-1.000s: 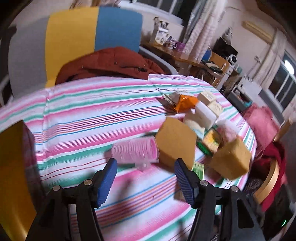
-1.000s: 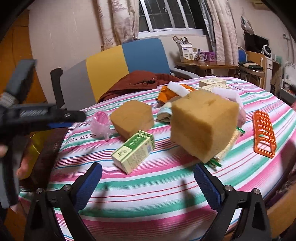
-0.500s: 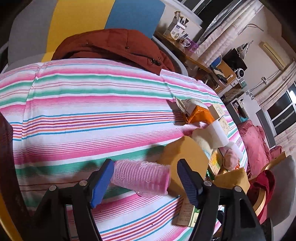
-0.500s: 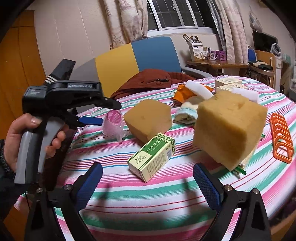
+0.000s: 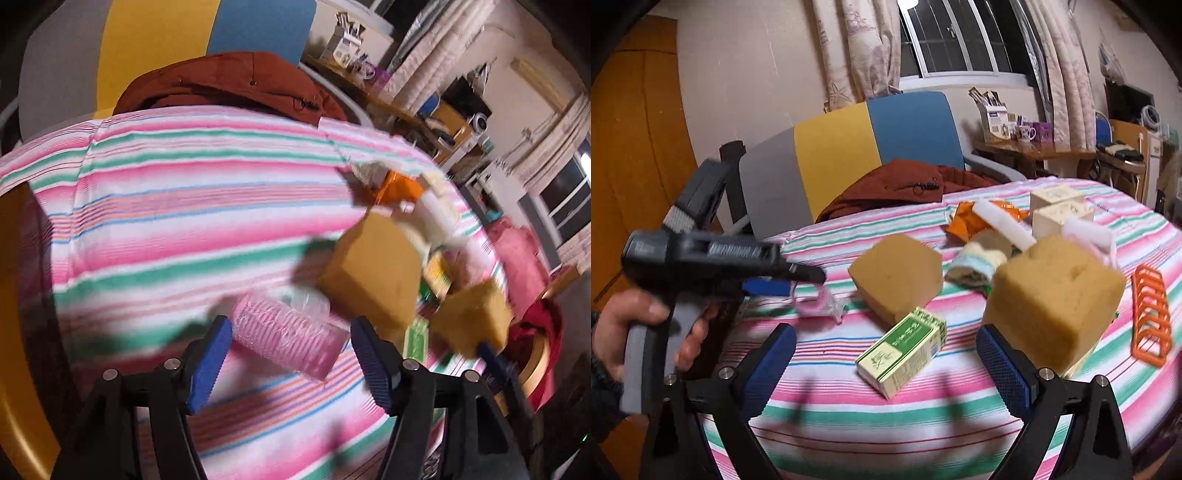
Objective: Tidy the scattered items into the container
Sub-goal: 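Lift the pink roller with the left tool while the right tool grasps a yellow sponge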
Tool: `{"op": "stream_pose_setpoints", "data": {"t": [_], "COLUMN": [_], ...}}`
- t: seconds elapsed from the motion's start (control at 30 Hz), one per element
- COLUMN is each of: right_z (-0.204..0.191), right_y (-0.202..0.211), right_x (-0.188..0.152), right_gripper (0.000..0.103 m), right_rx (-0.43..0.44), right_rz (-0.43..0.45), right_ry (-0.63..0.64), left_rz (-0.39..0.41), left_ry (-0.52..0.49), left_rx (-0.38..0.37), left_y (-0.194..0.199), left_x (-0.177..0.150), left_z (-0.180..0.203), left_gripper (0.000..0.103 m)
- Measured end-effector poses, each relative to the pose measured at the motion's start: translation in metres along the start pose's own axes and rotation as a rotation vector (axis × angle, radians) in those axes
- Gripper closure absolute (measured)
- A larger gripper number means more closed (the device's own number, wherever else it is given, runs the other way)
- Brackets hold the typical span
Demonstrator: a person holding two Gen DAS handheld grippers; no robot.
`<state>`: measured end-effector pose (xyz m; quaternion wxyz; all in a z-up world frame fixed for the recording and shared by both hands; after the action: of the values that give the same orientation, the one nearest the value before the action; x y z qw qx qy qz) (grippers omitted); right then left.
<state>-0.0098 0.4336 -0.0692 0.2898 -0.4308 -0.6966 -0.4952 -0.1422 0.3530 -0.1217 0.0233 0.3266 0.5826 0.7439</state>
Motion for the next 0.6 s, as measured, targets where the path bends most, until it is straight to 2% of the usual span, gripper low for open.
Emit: {"op": "stream_pose_setpoints", "data": {"t": [0.13,0.3,0.37,0.43,0.6], "right_z": [-0.001,-0.010,-0.012,-0.011,-0.004], "right_y": [0.000,-0.006,-0.014,-0.025,-0.055], "right_x": [0.008,0.031,0.037,0.039,0.040], "right_gripper": [0.004,0.004,0.004,0.004,0.004], "right_rx": [-0.005,-0.012,0.000,0.012,0.047], "right_rz": [-0.013,-0.066,-0.124,-0.195,-0.387], "right_ry": [0.041,0.200,0.268,0.328,0.450], "left_rz": [0.019,0.103,0.116,0.124,0.145], "left_ry": [-0.052,-0.150,-0.196,-0.228,-0.266], "left_rx": [0.060,0.137,0.151,0.148,0.138], "left_y": [-0.002,0.010,0.012,0.014,0.018], "left_x": [-0.016,-0.021,-0.023,-0.023,-0.014], "left_z": [-0.001,0.003,0.005,0.006,0.007], "left_gripper": [0.037,0.033,0.032,0.027,0.022]}}
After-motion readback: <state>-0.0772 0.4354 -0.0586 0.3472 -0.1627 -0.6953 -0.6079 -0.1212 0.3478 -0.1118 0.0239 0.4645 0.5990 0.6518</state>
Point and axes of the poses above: each gripper's, at about its wrist camera, not at the fingertips, and y roughly against the way its jaws point, z to its right, x to its top, the point moved 10 cm from there along -y, roughly the way its jaws point, and after that the axes turned 15 degrees about x, right-handed, at the moved point
